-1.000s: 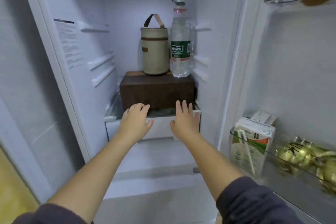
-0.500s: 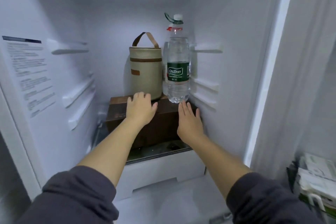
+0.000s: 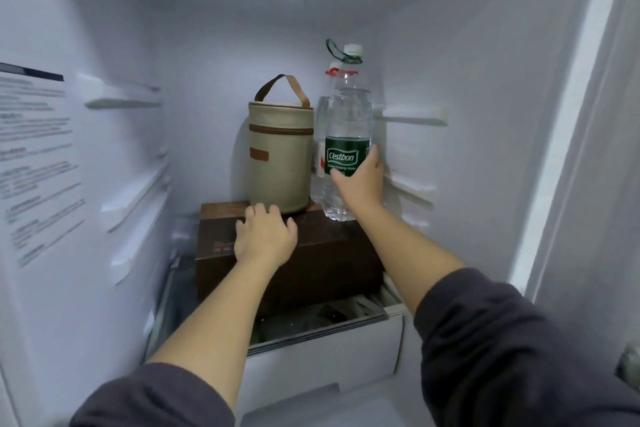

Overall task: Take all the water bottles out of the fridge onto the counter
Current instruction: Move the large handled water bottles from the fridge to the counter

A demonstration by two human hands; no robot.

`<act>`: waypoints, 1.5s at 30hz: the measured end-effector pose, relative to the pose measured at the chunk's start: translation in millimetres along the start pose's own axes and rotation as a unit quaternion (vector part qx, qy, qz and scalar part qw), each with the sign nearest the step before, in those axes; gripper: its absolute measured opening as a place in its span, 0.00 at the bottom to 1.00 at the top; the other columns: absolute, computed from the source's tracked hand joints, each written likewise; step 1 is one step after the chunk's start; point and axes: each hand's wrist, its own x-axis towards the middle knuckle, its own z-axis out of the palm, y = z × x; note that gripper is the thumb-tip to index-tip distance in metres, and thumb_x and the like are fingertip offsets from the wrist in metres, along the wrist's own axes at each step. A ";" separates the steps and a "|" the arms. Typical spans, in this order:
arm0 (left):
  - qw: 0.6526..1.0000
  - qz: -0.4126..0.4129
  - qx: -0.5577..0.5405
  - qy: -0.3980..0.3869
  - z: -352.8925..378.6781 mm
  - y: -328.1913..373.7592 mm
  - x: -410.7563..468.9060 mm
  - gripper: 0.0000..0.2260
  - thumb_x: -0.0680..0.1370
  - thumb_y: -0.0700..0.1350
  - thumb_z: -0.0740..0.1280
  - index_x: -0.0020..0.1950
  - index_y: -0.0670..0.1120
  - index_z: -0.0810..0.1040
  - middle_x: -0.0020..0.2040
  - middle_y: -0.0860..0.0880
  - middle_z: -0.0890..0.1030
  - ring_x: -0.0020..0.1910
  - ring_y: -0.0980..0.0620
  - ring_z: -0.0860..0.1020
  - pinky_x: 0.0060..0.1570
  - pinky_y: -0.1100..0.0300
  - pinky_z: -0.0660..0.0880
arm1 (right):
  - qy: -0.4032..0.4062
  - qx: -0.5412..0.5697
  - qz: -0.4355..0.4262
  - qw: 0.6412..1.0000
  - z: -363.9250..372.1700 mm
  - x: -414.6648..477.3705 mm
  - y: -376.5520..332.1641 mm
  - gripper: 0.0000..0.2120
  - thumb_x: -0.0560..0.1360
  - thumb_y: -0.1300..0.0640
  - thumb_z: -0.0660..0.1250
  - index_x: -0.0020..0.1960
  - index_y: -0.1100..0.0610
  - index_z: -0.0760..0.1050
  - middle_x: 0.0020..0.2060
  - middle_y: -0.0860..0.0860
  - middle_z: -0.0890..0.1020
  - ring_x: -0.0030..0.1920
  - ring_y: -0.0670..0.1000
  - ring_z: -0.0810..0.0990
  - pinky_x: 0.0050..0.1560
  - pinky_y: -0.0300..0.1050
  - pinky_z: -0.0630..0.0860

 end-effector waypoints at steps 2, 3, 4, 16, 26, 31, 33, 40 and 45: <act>1.000 0.002 0.001 0.004 0.8 0.6 0.2 0.21 0.82 0.54 0.52 0.67 0.43 0.71 0.65 0.42 0.72 0.66 0.43 0.68 0.62 0.47 0.68 | 0.005 0.025 0.022 0.999 6.0 14.8 -9.7 0.51 0.67 0.50 0.77 0.78 0.57 0.49 0.69 0.58 0.67 0.67 0.58 0.69 0.63 0.52 0.71; 1.000 0.003 0.001 0.007 1.1 0.6 0.5 0.20 0.82 0.54 0.52 0.66 0.43 0.71 0.64 0.42 0.72 0.65 0.44 0.68 0.62 0.47 0.68 | 0.003 0.030 0.035 0.999 8.7 21.3 -12.9 0.53 0.67 0.49 0.78 0.79 0.56 0.47 0.70 0.58 0.66 0.68 0.59 0.68 0.65 0.54 0.70; 1.000 0.005 0.001 0.010 1.6 0.3 0.6 0.20 0.82 0.54 0.52 0.66 0.44 0.71 0.64 0.42 0.72 0.65 0.44 0.68 0.62 0.48 0.68 | -0.002 0.034 0.050 0.998 11.2 26.6 -14.4 0.55 0.66 0.48 0.79 0.79 0.55 0.45 0.70 0.58 0.65 0.69 0.59 0.67 0.66 0.55 0.70; 1.000 0.017 -0.002 0.025 0.9 -0.5 0.4 0.20 0.82 0.54 0.53 0.67 0.44 0.71 0.64 0.43 0.72 0.65 0.44 0.69 0.63 0.47 0.68 | -0.002 0.020 0.061 0.998 -5.6 15.6 -19.0 0.43 0.62 0.49 0.76 0.71 0.51 0.59 0.58 0.52 0.77 0.56 0.56 0.78 0.52 0.53 0.79; 0.999 0.033 -0.022 0.016 -5.4 -0.7 -2.1 0.18 0.81 0.52 0.55 0.67 0.44 0.70 0.63 0.44 0.73 0.63 0.45 0.71 0.64 0.47 0.68 | -0.030 0.037 0.026 0.999 -36.1 -10.2 -22.4 0.40 0.63 0.49 0.78 0.68 0.54 0.60 0.53 0.50 0.77 0.52 0.54 0.79 0.51 0.50 0.79; 0.976 0.105 -0.189 -0.017 -11.6 11.1 -3.3 0.30 0.76 0.56 0.66 0.75 0.47 0.62 0.71 0.47 0.70 0.68 0.47 0.70 0.65 0.48 0.70 | -0.044 0.041 0.016 0.998 -37.0 -12.1 -22.5 0.41 0.65 0.50 0.78 0.70 0.55 0.59 0.54 0.49 0.76 0.51 0.51 0.76 0.47 0.44 0.74; 0.955 0.129 -0.249 -0.098 -10.3 25.6 -0.3 0.39 0.72 0.58 0.71 0.77 0.48 0.57 0.74 0.48 0.67 0.70 0.48 0.69 0.66 0.47 0.70 | -0.047 0.038 0.015 0.998 -36.7 -12.4 -22.8 0.41 0.65 0.50 0.78 0.70 0.55 0.59 0.55 0.50 0.76 0.52 0.51 0.76 0.48 0.45 0.76; 0.908 0.109 -0.377 -0.144 9.1 54.6 14.8 0.42 0.64 0.59 0.79 0.71 0.49 0.64 0.64 0.52 0.75 0.60 0.52 0.75 0.58 0.55 0.75 | -0.070 0.041 0.025 0.996 -41.9 -7.4 -24.8 0.42 0.65 0.53 0.80 0.70 0.56 0.59 0.55 0.50 0.76 0.55 0.52 0.77 0.53 0.46 0.76; 0.908 0.107 -0.377 -0.148 14.8 52.3 18.8 0.41 0.60 0.63 0.78 0.68 0.51 0.67 0.60 0.54 0.78 0.57 0.54 0.77 0.56 0.56 0.76 | -0.100 0.068 0.054 0.991 -55.1 18.2 -55.9 0.45 0.67 0.49 0.78 0.75 0.53 0.54 0.59 0.52 0.74 0.56 0.54 0.76 0.52 0.49 0.76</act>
